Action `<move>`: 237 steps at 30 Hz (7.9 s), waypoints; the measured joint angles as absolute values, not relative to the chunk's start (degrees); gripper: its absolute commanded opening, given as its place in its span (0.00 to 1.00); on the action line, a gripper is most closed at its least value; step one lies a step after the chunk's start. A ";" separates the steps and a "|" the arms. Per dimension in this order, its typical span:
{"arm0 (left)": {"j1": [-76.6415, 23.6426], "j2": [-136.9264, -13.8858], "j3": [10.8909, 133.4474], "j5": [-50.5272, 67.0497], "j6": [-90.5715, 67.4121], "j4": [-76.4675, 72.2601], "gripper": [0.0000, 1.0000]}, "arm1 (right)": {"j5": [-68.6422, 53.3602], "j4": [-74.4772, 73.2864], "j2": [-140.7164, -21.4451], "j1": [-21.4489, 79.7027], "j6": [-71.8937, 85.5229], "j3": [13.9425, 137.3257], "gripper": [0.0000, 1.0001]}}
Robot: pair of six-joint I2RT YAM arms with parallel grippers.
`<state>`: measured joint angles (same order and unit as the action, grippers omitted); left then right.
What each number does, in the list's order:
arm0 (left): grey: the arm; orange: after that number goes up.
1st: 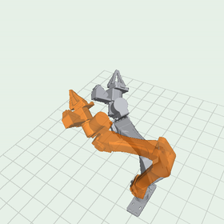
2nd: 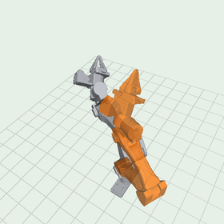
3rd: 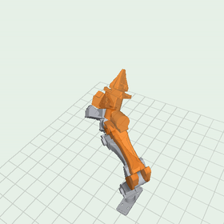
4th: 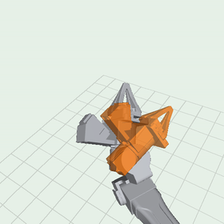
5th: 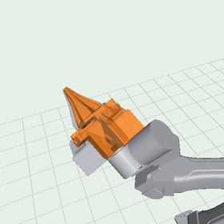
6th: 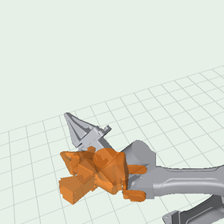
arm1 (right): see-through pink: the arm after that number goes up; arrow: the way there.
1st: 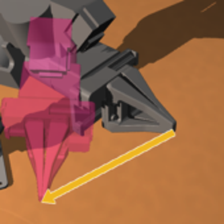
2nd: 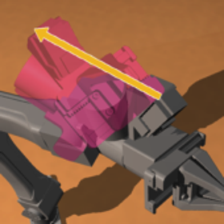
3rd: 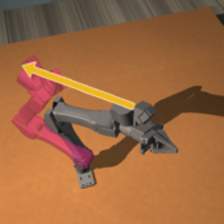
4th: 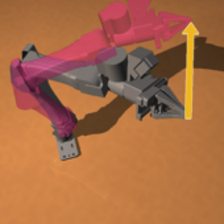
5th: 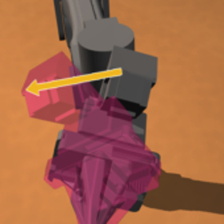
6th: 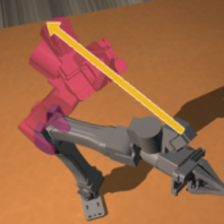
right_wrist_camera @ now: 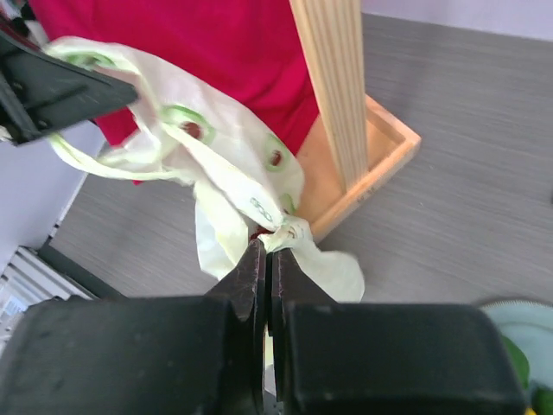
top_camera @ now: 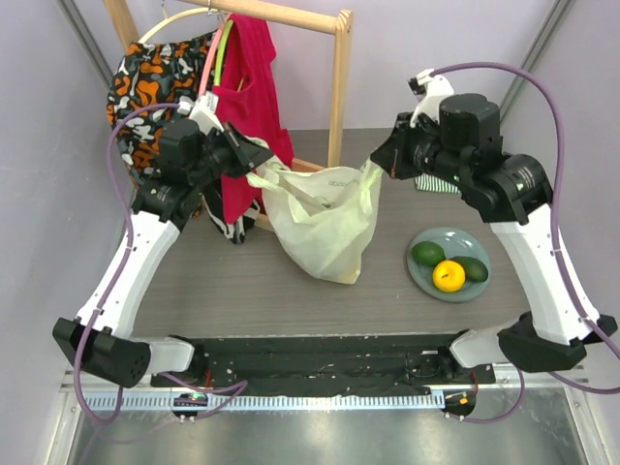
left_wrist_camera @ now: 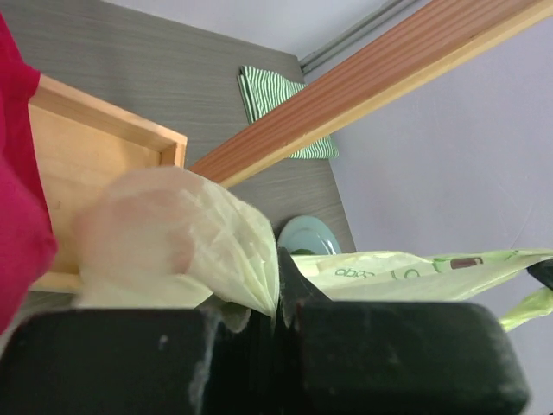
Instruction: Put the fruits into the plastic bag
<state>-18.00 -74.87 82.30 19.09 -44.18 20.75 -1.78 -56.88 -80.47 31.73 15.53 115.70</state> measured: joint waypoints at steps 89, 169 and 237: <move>-17.87 -70.91 77.21 23.57 -48.07 19.94 0.00 | 1.96 -46.46 -93.45 1.43 9.37 64.77 0.68; -17.87 -74.35 76.79 23.99 -49.60 18.04 0.00 | -9.58 -72.84 -97.84 63.40 10.76 119.90 0.23; -17.87 -73.49 76.55 24.05 -50.37 18.68 0.00 | 6.98 -66.72 -101.27 52.90 17.34 102.41 1.00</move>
<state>-17.87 -73.49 76.55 24.05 -50.37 18.68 6.98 -66.72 -101.27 52.90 17.34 102.41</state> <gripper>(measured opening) 0.023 0.996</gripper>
